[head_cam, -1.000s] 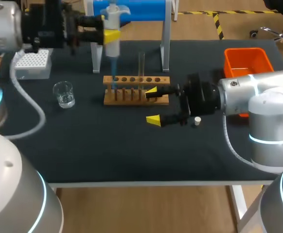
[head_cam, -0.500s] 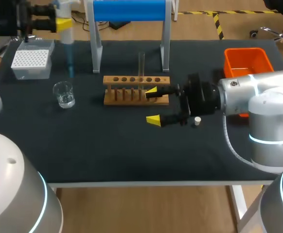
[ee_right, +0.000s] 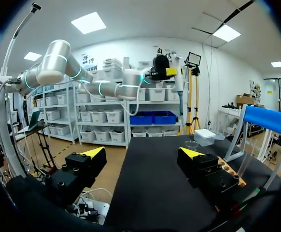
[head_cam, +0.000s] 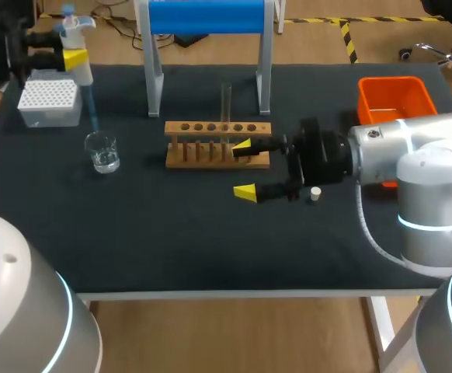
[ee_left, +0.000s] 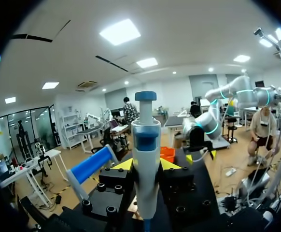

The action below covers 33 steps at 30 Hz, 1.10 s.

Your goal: Invert the test tube, pick up the pipette, mount the tip to pipette, aspirate from beaker and dispense into the tube, eject the tip, return the pipette, and cap with the stopper.

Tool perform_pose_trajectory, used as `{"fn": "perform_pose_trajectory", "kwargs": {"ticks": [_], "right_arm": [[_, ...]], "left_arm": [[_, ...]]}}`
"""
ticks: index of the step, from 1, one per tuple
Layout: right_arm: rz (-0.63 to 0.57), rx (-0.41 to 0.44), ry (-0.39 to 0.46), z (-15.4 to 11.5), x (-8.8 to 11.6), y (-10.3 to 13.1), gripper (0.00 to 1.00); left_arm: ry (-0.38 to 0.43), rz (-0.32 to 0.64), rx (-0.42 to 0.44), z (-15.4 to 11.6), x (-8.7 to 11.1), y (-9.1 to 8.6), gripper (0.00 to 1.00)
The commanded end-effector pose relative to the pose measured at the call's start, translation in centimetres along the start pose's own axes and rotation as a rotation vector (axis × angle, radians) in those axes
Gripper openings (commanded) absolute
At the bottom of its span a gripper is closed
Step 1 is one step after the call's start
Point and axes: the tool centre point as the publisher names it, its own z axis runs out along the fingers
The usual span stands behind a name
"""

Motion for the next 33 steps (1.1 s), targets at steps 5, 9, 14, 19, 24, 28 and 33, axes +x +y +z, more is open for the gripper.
{"fn": "perform_pose_trajectory", "kwargs": {"ticks": [5, 9, 14, 19, 24, 28, 33], "right_arm": [[0.0, 0.001, 0.001, -0.1, 0.1, 0.0, 1.0], [0.0, 0.001, 0.001, -0.1, 0.1, 0.0, 1.0], [0.0, 0.001, 0.001, -0.1, 0.1, 0.0, 1.0], [0.0, 0.001, 0.001, -0.1, 0.1, 0.0, 1.0], [0.0, 0.001, 0.001, -0.1, 0.1, 0.0, 1.0], [0.0, 0.001, 0.001, -0.1, 0.1, 0.0, 1.0], [0.0, 0.001, 0.001, -0.1, 0.1, 0.0, 1.0]], "left_arm": [[0.025, 0.002, 0.022, 0.6, -2.4, 2.2, 0.0], [0.021, 0.003, 0.024, 0.4, -3.1, 3.0, 0.0], [0.011, 0.005, 0.027, 0.1, -3.5, 3.7, 0.0], [-0.002, 0.001, 0.025, -0.4, -3.7, 4.1, 0.0], [-0.008, 0.003, 0.023, -0.6, -3.7, 4.1, 0.0], [-0.008, 0.003, 0.023, -0.6, -3.7, 4.1, 0.0], [-0.008, 0.003, 0.023, -0.6, -3.7, 4.1, 0.0]]}}
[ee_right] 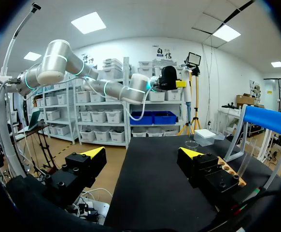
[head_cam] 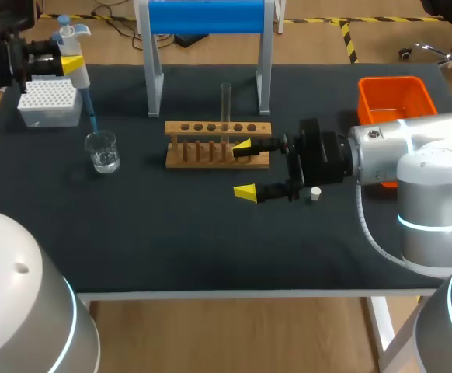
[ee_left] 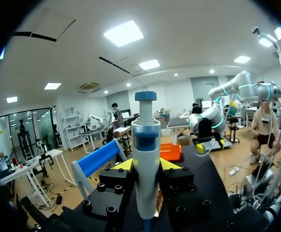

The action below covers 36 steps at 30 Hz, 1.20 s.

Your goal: Invert the test tube, pick up the pipette, mount the tip to pipette, aspirate from beaker and dispense into the tube, eject the tip, return the pipette, and cap with the stopper.

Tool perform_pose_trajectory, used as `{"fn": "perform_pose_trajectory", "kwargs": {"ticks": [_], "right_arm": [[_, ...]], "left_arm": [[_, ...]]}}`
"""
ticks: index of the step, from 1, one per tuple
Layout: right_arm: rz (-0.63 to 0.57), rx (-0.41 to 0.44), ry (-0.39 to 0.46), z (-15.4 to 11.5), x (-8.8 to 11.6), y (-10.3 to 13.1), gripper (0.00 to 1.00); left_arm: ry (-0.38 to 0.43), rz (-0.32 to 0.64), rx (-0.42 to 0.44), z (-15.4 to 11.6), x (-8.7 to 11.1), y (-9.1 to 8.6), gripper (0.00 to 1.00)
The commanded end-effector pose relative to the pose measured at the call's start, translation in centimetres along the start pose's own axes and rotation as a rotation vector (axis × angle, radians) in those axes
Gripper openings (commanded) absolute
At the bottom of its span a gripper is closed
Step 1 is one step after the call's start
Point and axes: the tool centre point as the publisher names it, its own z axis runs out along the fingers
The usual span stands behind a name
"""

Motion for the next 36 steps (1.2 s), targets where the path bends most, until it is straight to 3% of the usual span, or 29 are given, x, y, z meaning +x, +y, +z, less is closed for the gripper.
{"fn": "perform_pose_trajectory", "kwargs": {"ticks": [1, 26, 36], "right_arm": [[0.0, 0.001, 0.002, -0.1, 0.0, 0.0, 1.0], [0.0, 0.001, 0.002, -0.1, 0.0, 0.0, 1.0], [-0.012, 0.133, -0.136, 6.5, -1.1, 1.2, 1.0]], "left_arm": [[0.003, 0.001, 0.001, 0.0, -0.1, 0.0, 0.0], [0.003, 0.001, 0.001, 0.0, -0.1, 0.0, 0.0], [0.003, 0.001, 0.001, 0.0, -0.1, 0.0, 0.0]]}}
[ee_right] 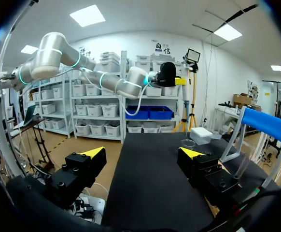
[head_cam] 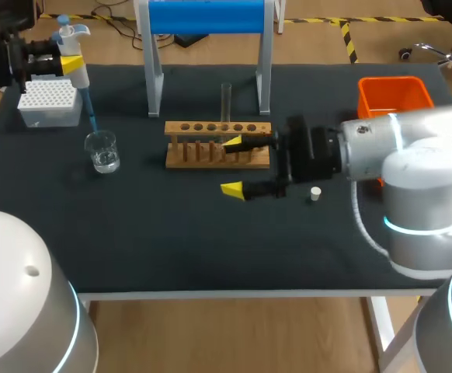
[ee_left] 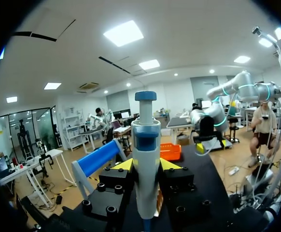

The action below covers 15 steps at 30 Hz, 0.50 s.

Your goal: Invert the test tube, pick up the pipette, mount the tip to pipette, aspirate from beaker and dispense into the tube, eject the tip, return the pipette, and cap with the stopper.

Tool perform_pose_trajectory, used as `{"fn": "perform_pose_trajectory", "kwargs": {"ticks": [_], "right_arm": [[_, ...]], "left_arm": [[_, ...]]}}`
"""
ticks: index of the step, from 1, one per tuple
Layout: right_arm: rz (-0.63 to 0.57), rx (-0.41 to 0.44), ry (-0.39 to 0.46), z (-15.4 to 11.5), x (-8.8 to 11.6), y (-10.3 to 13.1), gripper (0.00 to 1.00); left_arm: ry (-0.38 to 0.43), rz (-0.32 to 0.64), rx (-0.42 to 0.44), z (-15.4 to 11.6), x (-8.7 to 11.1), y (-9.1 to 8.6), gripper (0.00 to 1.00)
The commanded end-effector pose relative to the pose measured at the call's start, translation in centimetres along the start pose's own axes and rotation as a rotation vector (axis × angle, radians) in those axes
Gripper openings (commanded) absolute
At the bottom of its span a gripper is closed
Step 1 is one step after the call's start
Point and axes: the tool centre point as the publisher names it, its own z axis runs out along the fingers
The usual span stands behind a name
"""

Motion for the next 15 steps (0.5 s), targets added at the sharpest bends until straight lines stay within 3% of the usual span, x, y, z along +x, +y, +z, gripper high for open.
{"fn": "perform_pose_trajectory", "kwargs": {"ticks": [1, 6, 15], "right_arm": [[0.011, 0.058, -0.076, 4.5, -0.4, 0.7, 1.0], [0.017, 0.089, -0.148, 7.5, -1.3, 0.1, 1.0], [0.014, 0.139, -0.272, 11.5, -4.1, -2.9, 1.0]], "left_arm": [[0.001, 0.001, 0.001, 0.0, 0.0, 0.0, 0.0], [0.001, 0.001, 0.001, 0.0, 0.0, 0.0, 0.0], [0.001, 0.001, 0.001, 0.0, 0.0, 0.0, 0.0]]}}
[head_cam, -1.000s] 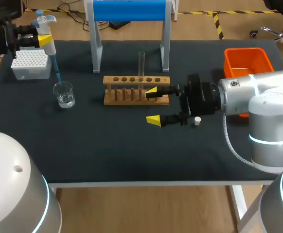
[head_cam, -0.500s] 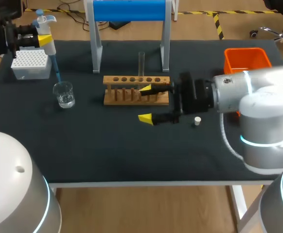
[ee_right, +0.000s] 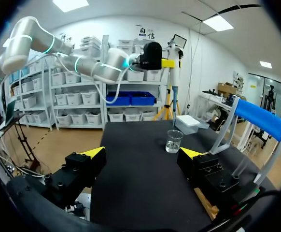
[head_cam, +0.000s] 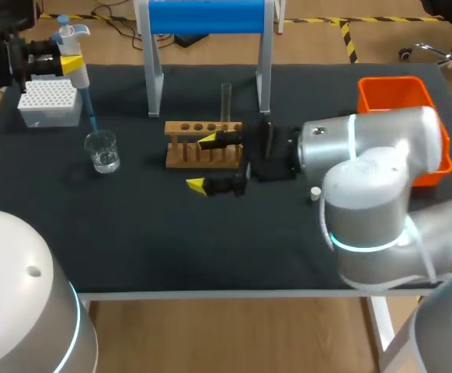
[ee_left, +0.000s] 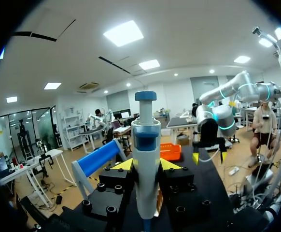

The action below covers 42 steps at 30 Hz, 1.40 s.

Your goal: Invert the test tube, pick up the pipette, mount the tip to pipette, aspirate from beaker and dispense into the tube, eject the tip, return the pipette, and cap with the stopper.

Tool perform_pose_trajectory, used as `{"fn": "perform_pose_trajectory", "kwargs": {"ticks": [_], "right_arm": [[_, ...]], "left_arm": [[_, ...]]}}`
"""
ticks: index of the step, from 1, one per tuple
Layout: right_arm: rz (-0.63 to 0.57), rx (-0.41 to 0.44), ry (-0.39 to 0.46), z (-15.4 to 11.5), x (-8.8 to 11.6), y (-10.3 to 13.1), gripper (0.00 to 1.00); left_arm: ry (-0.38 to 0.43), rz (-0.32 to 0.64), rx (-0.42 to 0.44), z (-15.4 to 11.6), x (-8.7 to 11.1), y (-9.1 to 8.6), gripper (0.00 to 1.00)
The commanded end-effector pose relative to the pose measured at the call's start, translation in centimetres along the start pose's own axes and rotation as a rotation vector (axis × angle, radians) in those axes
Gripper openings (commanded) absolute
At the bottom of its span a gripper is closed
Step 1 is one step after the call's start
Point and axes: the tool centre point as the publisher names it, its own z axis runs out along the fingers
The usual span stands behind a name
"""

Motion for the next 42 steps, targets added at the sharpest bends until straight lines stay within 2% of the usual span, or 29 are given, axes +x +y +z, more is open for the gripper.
{"fn": "perform_pose_trajectory", "kwargs": {"ticks": [1, 5, 14, 27, 42], "right_arm": [[0.011, 0.01, -0.11, 6.9, -0.5, -1.0, 1.0], [0.025, 0.015, -0.148, 8.5, -1.8, -2.1, 1.0], [0.046, 0.035, -0.157, 10.9, -3.3, -4.1, 1.0], [0.037, 0.045, -0.162, 12.8, -3.5, -5.0, 1.0], [0.032, 0.04, -0.174, 12.8, -3.5, -5.0, 1.0]], "left_arm": [[0.001, 0.002, 0.001, 0.0, 0.0, 0.0, 0.0], [0.001, 0.002, 0.001, 0.0, 0.0, 0.0, 0.0], [0.001, 0.002, 0.001, 0.0, 0.0, 0.0, 0.0], [0.001, 0.002, 0.001, 0.0, 0.0, 0.0, 0.0], [0.001, 0.002, 0.001, 0.0, 0.0, 0.0, 0.0]]}}
